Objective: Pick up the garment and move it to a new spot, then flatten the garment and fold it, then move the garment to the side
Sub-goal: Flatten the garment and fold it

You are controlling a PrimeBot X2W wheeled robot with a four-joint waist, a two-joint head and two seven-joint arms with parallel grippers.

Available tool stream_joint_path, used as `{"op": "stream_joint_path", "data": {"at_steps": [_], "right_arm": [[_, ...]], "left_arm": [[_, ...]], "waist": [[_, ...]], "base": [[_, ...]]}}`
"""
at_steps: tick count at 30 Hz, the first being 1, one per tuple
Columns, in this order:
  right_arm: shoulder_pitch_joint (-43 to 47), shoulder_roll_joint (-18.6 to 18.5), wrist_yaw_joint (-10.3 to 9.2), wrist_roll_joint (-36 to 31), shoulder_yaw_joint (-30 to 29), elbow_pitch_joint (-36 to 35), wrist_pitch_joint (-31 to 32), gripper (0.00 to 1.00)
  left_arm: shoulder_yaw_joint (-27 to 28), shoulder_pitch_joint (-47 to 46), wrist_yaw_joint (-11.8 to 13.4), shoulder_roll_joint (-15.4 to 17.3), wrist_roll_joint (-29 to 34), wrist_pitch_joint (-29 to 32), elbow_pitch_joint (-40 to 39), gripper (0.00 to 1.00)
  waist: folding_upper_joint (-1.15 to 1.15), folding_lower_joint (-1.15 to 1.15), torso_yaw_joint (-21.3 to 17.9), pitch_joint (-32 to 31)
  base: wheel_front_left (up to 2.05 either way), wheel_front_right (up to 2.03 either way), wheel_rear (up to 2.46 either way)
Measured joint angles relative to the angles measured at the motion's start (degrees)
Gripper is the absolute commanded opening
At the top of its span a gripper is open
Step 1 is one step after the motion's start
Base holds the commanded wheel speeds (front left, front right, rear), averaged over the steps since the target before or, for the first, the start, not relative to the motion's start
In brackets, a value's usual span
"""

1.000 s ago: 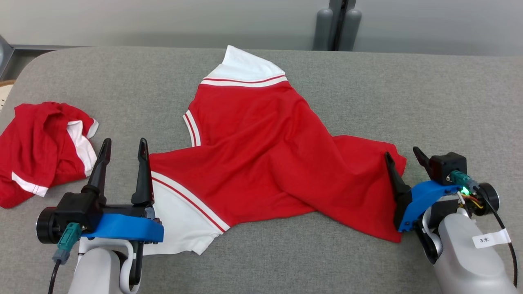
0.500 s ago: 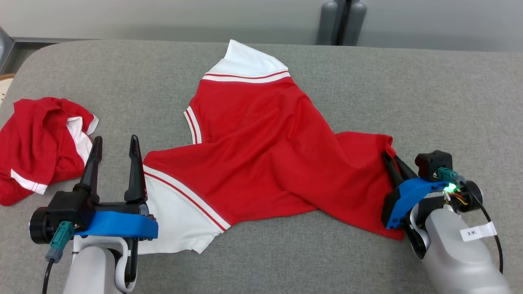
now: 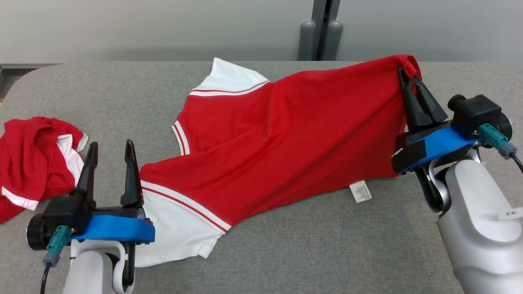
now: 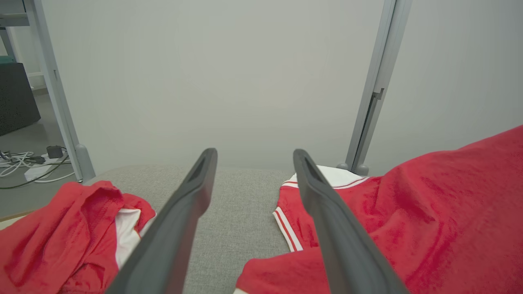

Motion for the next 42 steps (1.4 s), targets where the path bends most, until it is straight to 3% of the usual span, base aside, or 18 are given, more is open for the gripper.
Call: {"op": "stream_joint_path", "data": {"at_steps": [6, 22, 34, 42], "right_arm": [[2.76, -0.65, 0.0, 0.43, 0.21, -8.75, 0.01, 0.0], [8.05, -0.41, 0.0, 0.83, 0.3, -14.89, 1.88, 0.0], [17.23, 1.42, 0.0, 0.69, -1.62, -26.81, 6.46, 0.0], [18.68, 1.57, 0.0, -0.03, -2.87, -29.08, 7.94, 0.0]], "left_arm": [[0.21, 0.46, -0.01, -0.12, -0.01, -0.04, 0.07, 1.0], [0.45, 1.61, -0.02, -0.26, -0.07, -0.04, -0.03, 1.0], [0.32, 2.26, -0.02, -0.18, 0.01, -0.04, -0.43, 1.0], [-0.45, 2.16, -0.02, -0.13, -0.09, -0.05, -0.56, 1.0]], "waist": [[0.0, 0.0, -0.7, -0.92], [0.0, 0.0, -1.92, -1.73], [0.0, 0.0, -3.22, -1.96], [0.0, 0.0, -2.89, -1.18]], "base": [[0.0, 0.0, 0.0], [0.0, 0.0, 0.0], [0.0, 0.0, 0.0], [0.0, 0.0, 0.0]]}}
